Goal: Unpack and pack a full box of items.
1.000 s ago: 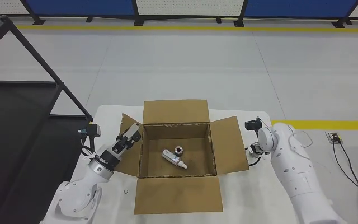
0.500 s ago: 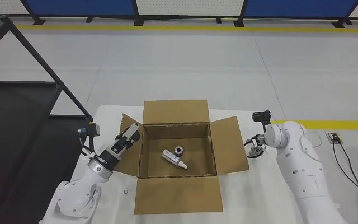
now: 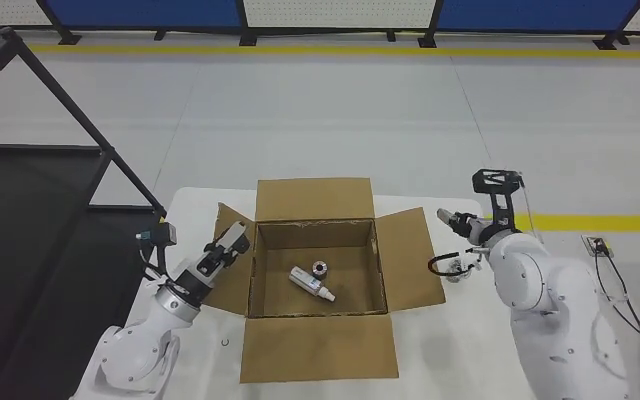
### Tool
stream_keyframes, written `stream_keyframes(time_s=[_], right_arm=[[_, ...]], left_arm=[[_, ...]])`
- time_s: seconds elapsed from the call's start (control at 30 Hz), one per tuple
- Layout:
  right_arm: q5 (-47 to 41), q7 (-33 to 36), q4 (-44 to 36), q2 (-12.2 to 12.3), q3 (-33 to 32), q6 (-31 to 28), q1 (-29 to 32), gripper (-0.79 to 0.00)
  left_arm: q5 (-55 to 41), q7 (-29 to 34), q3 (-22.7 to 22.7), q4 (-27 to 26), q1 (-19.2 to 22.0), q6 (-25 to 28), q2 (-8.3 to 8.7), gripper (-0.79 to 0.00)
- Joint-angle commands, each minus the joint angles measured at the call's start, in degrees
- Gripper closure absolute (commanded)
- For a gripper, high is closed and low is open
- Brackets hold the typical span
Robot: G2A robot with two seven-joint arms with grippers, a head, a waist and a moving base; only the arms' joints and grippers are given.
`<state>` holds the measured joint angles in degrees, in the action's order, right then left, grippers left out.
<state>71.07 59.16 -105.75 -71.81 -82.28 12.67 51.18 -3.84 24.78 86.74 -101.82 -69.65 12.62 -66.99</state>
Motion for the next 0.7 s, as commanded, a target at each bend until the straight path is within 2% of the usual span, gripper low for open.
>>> stream_keyframes(time_s=[0.0, 0.17, 0.33, 0.47, 0.67], right_arm=[[-0.5, -0.4, -3.2, -0.1, 2.3, -2.2, 1.2, -0.785], [1.5, 0.1, -6.5, -0.6, 9.6, -5.5, 1.1, -0.785], [3.5, 3.1, -4.7, -1.6, 18.5, -7.5, -2.5, -0.785], [3.0, 5.6, 0.9, -3.1, 25.6, -8.0, -7.0, -0.785], [-1.8, 6.9, 14.3, -6.3, 35.3, -8.7, -14.9, -0.785]], left_arm=[[-0.2, -0.2, 0.4, -0.1, -0.4, 0.2, 0.03, -0.785], [-0.7, -0.8, 1.6, -0.6, -1.4, 0.8, 0.15, -0.785], [-1.5, -1.4, 3.7, -1.1, -2.7, 1.2, 0.33, -0.785], [-2.3, -1.9, 5.3, -1.4, -4.0, 1.7, 0.45, -0.785], [-3.0, -2.0, 6.6, -1.7, -5.2, 2.2, 0.56, -0.785]])
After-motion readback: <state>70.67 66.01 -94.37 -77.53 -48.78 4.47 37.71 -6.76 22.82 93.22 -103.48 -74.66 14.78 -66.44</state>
